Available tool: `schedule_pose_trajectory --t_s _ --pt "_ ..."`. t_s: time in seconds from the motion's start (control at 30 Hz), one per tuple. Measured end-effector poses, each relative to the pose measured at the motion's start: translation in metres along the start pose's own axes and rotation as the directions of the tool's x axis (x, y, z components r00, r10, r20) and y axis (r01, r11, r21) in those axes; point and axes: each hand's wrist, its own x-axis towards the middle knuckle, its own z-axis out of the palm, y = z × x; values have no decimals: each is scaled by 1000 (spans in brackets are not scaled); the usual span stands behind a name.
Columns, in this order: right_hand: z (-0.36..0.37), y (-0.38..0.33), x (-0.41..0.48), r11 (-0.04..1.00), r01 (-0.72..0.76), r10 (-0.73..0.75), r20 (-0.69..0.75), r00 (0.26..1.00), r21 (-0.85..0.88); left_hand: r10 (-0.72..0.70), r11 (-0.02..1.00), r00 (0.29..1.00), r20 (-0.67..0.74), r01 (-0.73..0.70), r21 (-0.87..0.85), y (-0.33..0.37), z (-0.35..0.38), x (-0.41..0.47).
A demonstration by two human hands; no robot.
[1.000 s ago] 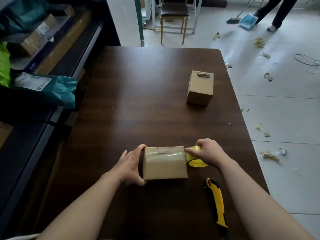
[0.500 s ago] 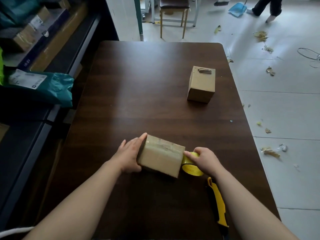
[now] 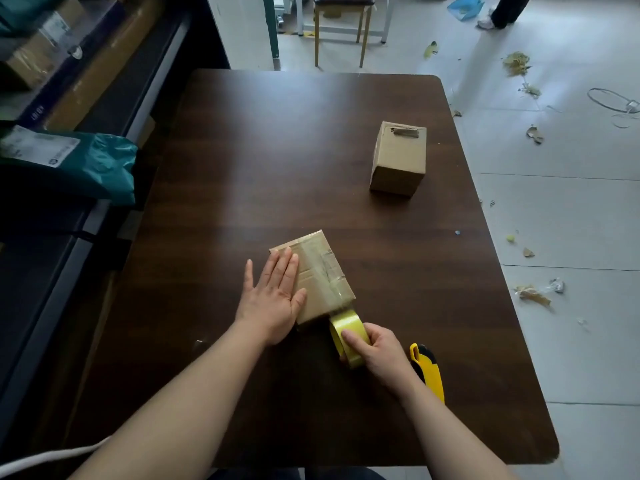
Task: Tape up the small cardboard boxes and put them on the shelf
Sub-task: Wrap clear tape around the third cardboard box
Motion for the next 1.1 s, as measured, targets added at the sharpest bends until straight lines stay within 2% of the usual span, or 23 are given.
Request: schedule_pose_trajectory --t_s 0.3,0.67,0.73,0.8,0.87,0.93,1.0,1.1 --pt "14 15 -19 1000 22 -23 -70 997 -10 61 998 998 5 -61 36 -12 -2 14" --pt "20 20 -29 996 25 -35 -111 993 -88 20 994 1000 1 -20 107 2 -10 8" --pt "20 18 -29 993 29 -43 -126 991 -111 -14 1000 999 -53 15 26 8 -8 -1" --pt "13 20 -27 985 56 -83 -168 982 -161 -73 989 981 -182 48 -140 15 -3 -16" --pt "-6 23 -26 970 95 -147 -227 963 -224 -177 941 923 -341 57 -335 20 3 -38" --pt "-32 29 -27 942 97 -197 -295 935 -321 -301 860 854 -424 51 -508 27 9 -57" --pt "-60 37 -27 898 9 -189 -366 911 -440 -404 764 831 -383 77 -640 37 17 -69" --pt "-87 50 -26 809 -222 -51 -441 896 -544 -490 598 851 -189 171 -783 56 28 -75"
